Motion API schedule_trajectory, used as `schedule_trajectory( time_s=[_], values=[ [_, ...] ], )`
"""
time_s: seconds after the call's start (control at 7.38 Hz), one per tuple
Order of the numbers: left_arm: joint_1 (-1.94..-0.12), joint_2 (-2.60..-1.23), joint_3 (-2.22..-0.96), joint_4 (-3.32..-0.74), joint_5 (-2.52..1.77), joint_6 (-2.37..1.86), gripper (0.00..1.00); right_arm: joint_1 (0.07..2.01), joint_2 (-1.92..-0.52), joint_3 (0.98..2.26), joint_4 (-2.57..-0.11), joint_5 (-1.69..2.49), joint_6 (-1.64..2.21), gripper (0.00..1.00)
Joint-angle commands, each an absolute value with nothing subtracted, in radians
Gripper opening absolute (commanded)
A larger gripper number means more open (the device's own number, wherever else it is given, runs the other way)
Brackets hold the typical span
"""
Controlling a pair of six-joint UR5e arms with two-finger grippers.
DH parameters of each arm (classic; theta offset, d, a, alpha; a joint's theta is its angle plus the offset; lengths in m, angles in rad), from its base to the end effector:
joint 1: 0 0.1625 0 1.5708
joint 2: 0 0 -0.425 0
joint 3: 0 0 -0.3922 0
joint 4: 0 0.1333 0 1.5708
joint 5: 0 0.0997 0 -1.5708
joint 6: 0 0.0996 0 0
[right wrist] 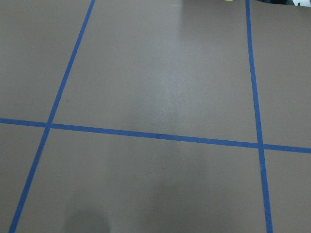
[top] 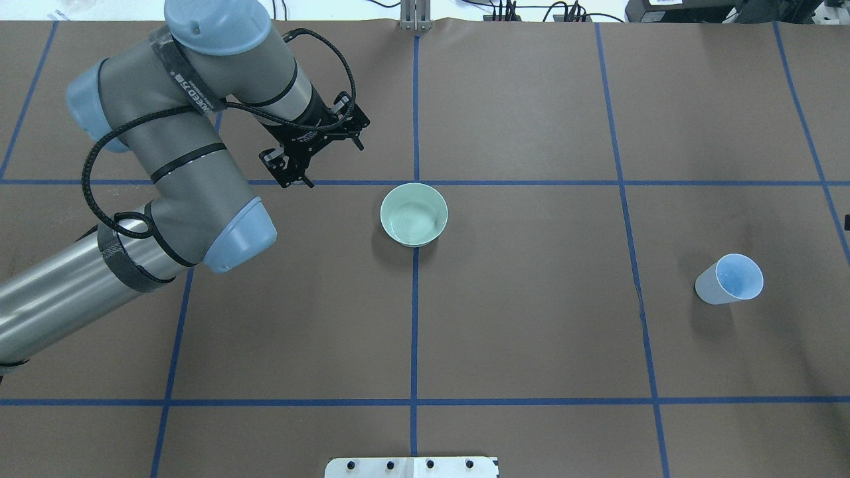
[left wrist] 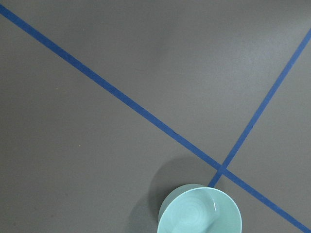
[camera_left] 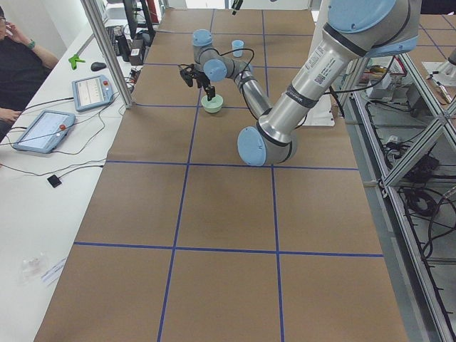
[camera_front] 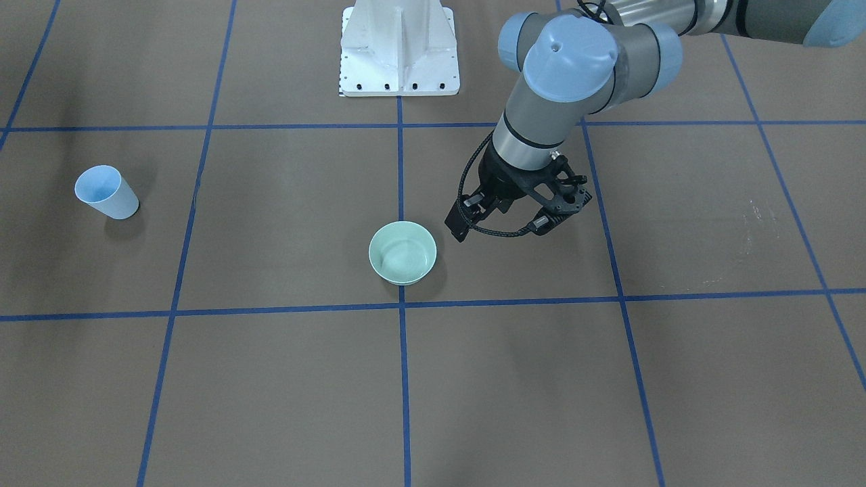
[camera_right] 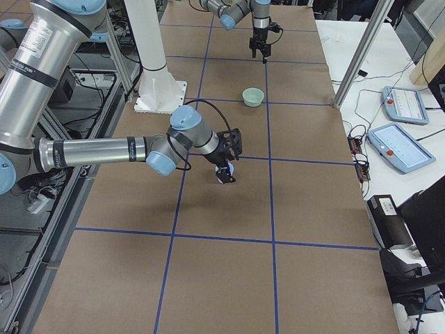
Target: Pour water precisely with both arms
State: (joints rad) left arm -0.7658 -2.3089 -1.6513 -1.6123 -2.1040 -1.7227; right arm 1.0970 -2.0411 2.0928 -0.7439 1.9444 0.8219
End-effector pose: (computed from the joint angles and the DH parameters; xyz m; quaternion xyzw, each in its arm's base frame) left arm 0.4357 -0.5337 0.1709 -0.1067 0.4557 -0.2899 0.8348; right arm -0.0662 -0.3415 0.5035 0.2318 -0.3862 0.0762 0.8895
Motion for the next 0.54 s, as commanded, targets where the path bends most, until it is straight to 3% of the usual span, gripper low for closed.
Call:
schedule_trajectory(
  time_s=[0.0, 0.41],
  values=[
    [-0.764, -2.290, -1.664, -1.612, -2.102, -1.723, 1.00, 0.868, -2.068, 2.126, -0.735, 1.700, 1.016, 0.99],
    [-0.764, -2.290, -1.664, -1.612, -2.103, -1.723, 1.00, 0.610, -2.130, 2.167, -0.735, 1.464, 1.211, 1.00]
  ],
)
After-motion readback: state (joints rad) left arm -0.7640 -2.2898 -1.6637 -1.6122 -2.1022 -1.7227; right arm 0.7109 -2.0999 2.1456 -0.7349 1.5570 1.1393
